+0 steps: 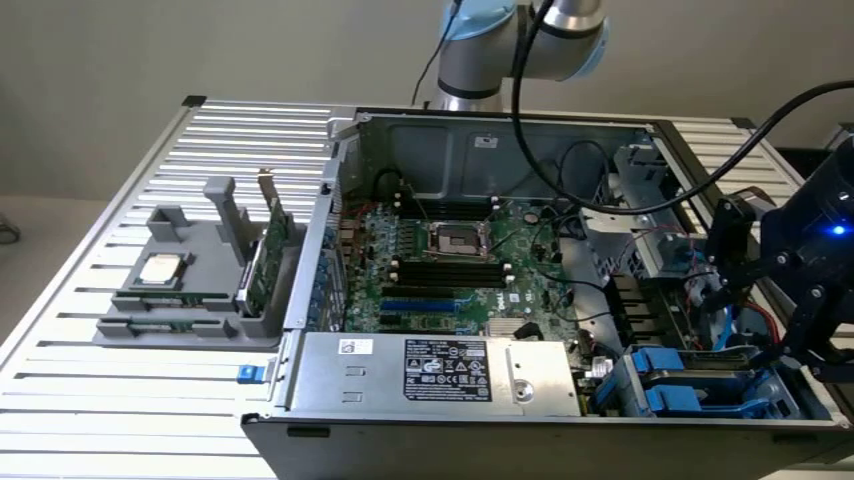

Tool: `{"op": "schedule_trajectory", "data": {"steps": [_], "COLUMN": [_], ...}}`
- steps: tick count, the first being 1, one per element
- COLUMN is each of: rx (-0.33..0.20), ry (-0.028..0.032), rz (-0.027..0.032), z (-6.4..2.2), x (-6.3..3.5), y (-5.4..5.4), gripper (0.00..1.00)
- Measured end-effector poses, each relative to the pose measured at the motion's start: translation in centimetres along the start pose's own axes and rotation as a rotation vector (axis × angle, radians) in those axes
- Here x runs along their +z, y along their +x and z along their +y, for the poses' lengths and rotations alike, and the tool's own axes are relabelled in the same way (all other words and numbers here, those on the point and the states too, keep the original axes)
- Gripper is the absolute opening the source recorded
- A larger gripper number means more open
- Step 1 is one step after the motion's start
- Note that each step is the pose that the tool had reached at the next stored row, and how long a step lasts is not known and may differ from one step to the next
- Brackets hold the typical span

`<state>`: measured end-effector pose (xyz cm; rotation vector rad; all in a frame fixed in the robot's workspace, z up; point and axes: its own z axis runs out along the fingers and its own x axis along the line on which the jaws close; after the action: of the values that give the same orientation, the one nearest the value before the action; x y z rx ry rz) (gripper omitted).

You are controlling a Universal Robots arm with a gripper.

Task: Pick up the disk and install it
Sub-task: 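Insert the first disk wire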

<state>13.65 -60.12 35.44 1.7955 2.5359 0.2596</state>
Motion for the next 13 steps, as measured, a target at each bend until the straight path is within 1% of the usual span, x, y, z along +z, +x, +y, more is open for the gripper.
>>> {"op": "schedule_trajectory", "data": {"steps": [1, 5, 10, 13], "rx": [0.0, -0.001, 0.0, -0.001], "ry": [-0.003, -0.0033, -0.0032, -0.002], "rz": [-0.0023, -0.0024, -0.0024, -0.0059], "z": [-0.2, -0.98, -1.02, -1.16], "x": [-0.03, -0.13, -0.42, -0.55], "y": [0.08, 0.35, 0.19, -0.25], "gripper": [0.55, 0.55, 0.55, 0.55]}}
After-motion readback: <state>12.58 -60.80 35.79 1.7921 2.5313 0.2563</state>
